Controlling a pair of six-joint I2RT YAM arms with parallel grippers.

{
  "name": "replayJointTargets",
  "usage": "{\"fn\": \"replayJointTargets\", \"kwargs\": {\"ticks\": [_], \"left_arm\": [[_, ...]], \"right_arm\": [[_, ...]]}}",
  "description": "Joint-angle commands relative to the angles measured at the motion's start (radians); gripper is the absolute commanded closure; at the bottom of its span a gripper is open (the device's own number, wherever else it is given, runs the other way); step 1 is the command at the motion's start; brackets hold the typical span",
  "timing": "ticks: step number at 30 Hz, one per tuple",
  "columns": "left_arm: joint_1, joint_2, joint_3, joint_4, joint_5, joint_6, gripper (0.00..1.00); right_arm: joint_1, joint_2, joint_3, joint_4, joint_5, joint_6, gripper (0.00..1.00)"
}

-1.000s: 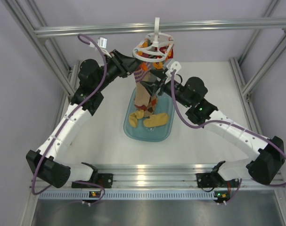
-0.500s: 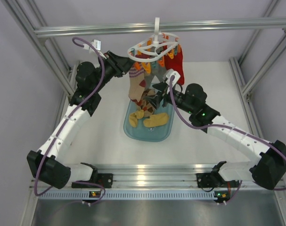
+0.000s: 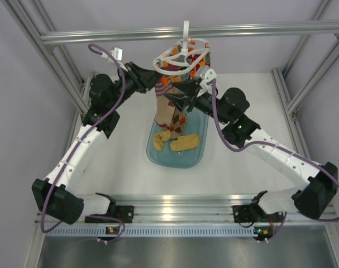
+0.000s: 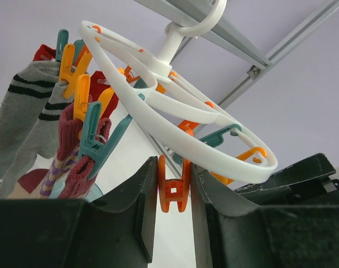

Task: Clip the socks to the hanger
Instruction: Open the clamp at the hanger.

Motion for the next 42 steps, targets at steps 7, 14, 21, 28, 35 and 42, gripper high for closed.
{"fn": "replayJointTargets", "kwargs": {"ticks": [7,14,21,28,35,42], "left_arm": [[-0.001,-0.036,-0.014,0.083,0.074,0.026,1.00],[-0.001,-0.038,-0.017,0.089,0.097,0.031,1.00],[-0.002,-0.029,-0.013,0.046,0.097,0.058,1.00],[-0.004,-0.029,-0.010,0.035,0.109,0.072,1.00],[-0.005,-0.070,-0.056,0.055,0.014,0.008,0.78],[-0.004,-0.092,-0.073,0.084,-0.093,-0.122,0.56]], "right_arm": [[0.025,0.074,0.102,0.040,0.138,-0.098,0.47],[0.026,0.103,0.128,0.050,0.174,-0.100,0.46],[0.025,0.135,0.155,0.062,0.147,-0.086,0.51],[0.026,0.160,0.179,0.028,0.123,-0.097,0.67],[0.026,0.146,0.149,0.042,0.127,-0.094,1.00],[0.026,0.138,0.136,0.036,0.123,-0.085,1.00]]}}
